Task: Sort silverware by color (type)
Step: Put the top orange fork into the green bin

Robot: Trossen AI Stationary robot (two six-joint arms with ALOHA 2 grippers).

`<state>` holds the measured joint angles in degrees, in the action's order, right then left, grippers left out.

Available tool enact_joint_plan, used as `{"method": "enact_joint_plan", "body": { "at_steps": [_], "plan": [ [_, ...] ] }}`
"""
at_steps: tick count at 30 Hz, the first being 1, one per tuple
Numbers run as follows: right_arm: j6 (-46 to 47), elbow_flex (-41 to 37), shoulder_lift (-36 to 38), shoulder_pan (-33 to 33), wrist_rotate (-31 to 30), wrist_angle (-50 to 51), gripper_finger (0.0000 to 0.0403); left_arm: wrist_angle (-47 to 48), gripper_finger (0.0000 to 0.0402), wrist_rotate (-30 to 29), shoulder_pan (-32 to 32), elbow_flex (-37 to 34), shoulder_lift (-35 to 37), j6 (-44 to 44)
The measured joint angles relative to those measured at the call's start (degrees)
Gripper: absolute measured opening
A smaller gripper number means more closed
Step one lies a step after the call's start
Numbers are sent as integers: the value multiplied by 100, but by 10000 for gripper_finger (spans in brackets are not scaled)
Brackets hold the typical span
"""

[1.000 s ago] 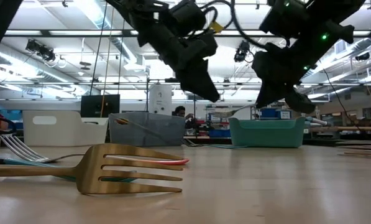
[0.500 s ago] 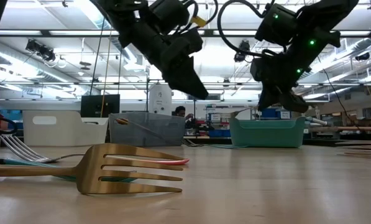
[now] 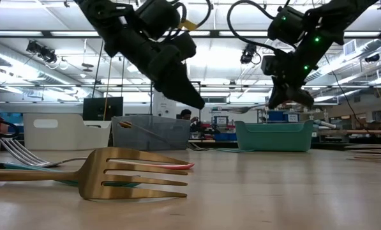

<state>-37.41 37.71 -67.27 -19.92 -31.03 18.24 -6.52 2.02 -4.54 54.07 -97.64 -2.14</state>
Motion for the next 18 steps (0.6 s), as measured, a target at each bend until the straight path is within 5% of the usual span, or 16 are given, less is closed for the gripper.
{"method": "enact_joint_plan", "body": {
  "at_steps": [18],
  "plan": [
    [-1124,0,-38,-1667,1892,379,27,86,141,-138,351,-691,753,278]
  ]
}}
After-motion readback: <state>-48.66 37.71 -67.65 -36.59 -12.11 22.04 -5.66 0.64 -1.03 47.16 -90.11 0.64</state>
